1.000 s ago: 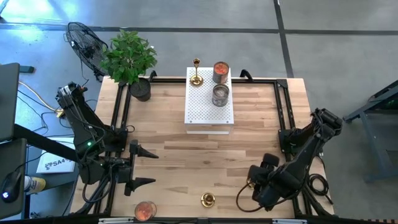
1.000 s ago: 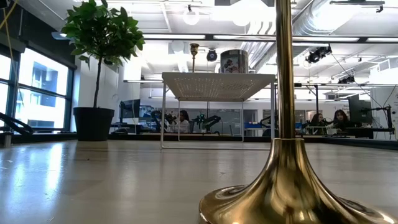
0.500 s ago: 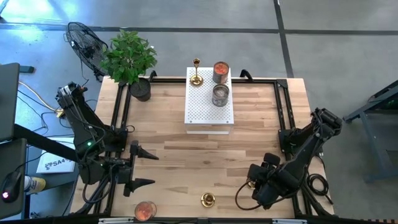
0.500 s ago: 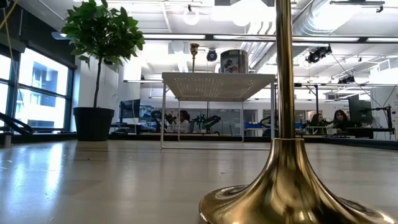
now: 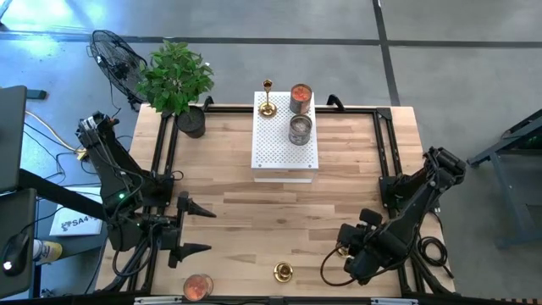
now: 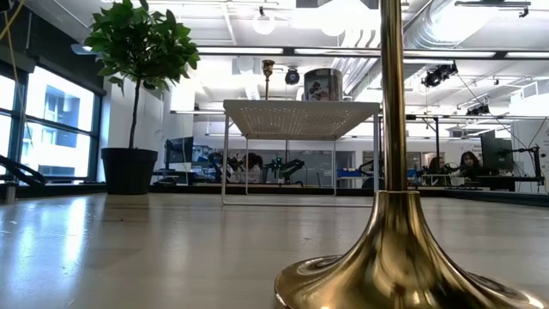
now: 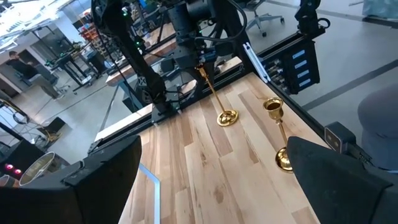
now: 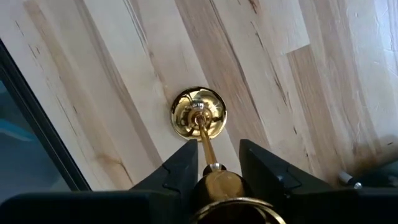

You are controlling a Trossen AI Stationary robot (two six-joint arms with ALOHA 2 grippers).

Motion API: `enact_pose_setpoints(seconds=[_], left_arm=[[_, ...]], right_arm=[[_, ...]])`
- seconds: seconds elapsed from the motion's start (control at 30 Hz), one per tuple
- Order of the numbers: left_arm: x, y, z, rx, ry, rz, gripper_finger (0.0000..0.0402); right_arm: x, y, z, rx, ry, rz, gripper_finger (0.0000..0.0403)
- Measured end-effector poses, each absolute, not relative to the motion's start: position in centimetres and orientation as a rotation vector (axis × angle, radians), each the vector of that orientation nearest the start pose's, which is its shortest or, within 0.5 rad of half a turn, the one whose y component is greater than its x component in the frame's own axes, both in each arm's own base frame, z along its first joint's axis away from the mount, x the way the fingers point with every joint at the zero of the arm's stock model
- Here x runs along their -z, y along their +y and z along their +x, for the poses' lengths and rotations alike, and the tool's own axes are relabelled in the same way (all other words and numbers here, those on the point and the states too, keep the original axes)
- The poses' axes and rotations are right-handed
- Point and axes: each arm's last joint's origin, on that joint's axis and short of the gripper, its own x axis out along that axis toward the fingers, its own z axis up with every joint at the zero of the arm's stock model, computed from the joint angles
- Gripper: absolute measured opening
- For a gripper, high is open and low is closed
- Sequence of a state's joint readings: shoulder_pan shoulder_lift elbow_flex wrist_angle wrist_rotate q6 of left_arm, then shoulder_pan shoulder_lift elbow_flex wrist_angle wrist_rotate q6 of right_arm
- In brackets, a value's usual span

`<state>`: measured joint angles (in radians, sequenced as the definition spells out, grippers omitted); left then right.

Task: Pick & Place candle stick holders
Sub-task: Put the top gold candle holder on the shelf

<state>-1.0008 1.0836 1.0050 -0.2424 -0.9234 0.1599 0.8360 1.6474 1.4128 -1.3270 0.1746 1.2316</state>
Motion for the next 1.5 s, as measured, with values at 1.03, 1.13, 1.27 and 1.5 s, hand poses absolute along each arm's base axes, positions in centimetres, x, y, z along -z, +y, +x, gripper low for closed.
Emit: enact_pose_setpoints(seconds=[1.03, 1.13, 1.27, 1.5], left_arm=[[-35.0, -18.1, 14.1, 0.211, 0.184, 0.410, 0.0397], [-34.9, -18.3, 14.0, 0.280, 0.185, 0.420, 0.0397], [-34.9, -18.5, 14.0, 0.352, 0.184, 0.437, 0.0397], [-35.0, -18.9, 13.9, 0.476, 0.174, 0.413, 0.0397]], right_arm=[[-32.5, 21.4, 21.6, 0.236, 1.095, 0.089, 0.0106], [-33.8, 21.4, 21.9, 0.234, 1.000, 0.031, 0.0106], [-34.7, 21.1, 22.2, 0.257, 0.897, -0.066, 0.0106], [-35.3, 21.2, 22.8, 0.294, 0.732, -0.207, 0.0106]])
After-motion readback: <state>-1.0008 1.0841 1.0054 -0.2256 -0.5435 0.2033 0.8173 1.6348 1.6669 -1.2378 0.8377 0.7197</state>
